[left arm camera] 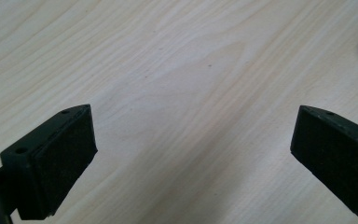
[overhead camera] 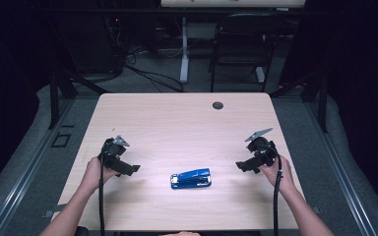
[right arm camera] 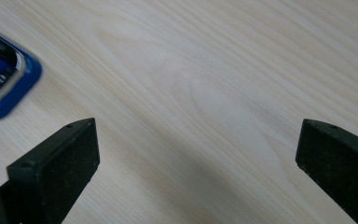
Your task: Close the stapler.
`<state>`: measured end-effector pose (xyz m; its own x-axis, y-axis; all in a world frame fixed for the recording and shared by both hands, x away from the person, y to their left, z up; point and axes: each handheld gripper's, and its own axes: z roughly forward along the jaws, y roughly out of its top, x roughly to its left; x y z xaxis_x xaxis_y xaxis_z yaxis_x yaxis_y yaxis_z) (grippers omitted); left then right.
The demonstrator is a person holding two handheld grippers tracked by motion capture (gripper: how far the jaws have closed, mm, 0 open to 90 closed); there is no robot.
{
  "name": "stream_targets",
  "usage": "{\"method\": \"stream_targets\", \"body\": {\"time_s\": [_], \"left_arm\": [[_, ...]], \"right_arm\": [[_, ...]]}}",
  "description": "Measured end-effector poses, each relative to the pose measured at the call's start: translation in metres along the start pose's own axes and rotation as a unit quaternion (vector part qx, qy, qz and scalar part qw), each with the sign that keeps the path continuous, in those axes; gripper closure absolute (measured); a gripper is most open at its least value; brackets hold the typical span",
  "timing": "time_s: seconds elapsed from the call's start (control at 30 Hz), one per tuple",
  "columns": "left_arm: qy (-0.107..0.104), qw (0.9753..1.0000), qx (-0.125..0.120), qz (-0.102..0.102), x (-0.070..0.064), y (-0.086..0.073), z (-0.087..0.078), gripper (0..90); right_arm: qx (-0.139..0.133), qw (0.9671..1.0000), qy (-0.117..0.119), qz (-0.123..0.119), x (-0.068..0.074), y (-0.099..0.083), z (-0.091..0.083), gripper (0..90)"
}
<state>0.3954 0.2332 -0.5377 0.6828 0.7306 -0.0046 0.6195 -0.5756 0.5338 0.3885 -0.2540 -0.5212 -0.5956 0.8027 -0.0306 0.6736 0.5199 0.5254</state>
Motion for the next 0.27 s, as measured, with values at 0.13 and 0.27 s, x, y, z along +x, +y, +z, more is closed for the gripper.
{"method": "stream_targets", "body": {"time_s": [0.13, 0.27], "left_arm": [[0.010, 0.9999, 0.001, -0.005, 0.005, -0.002, 0.002, 0.1], [0.005, 0.9998, 0.018, -0.007, 0.007, -0.003, 0.008, 0.1]], "right_arm": [[0.023, 0.9997, 0.007, 0.005, -0.007, -0.005, 0.008, 0.0], [0.056, 0.9984, 0.006, -0.002, -0.011, -0.009, 0.018, 0.0]]}}
